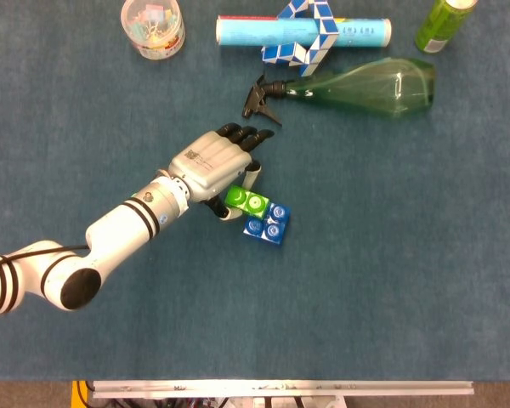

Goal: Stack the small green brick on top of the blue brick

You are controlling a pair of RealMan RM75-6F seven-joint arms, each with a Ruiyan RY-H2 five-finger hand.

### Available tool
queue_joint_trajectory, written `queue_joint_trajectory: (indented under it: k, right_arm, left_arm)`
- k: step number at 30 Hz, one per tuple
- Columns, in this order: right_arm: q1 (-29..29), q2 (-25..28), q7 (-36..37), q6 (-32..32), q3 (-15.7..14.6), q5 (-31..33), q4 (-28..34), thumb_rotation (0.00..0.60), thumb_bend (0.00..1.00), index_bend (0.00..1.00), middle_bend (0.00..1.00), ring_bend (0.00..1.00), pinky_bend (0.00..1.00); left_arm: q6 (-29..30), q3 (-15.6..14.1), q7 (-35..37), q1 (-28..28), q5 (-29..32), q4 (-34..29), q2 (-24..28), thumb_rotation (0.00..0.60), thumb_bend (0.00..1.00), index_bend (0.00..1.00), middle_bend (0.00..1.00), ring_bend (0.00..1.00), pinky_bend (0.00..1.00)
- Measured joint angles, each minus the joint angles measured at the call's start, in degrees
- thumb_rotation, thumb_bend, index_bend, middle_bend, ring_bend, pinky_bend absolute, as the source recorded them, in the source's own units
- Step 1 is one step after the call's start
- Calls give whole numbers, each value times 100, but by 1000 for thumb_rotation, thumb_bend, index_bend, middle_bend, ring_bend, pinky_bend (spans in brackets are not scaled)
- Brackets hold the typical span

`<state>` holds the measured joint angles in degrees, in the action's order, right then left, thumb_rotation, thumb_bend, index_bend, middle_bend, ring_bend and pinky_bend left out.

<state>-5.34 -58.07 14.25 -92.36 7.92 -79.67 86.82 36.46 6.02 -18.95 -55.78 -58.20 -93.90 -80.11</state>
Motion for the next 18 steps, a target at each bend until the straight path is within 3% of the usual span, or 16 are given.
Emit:
queue_joint_trajectory:
  k: [10,18]
  right_arm:
    - [7,7,10,30,2,-10,-1,600,122,75,104,64,254]
    - [5,13,19,33,1,-25,2,600,122,75,104,64,254]
  left_arm:
    - [157,-104,-246,-278,742,-174,-35,600,261,549,0,0,71]
    - [279,-140,-287,-428,900,-307,-48,600,261,549,0,0,71]
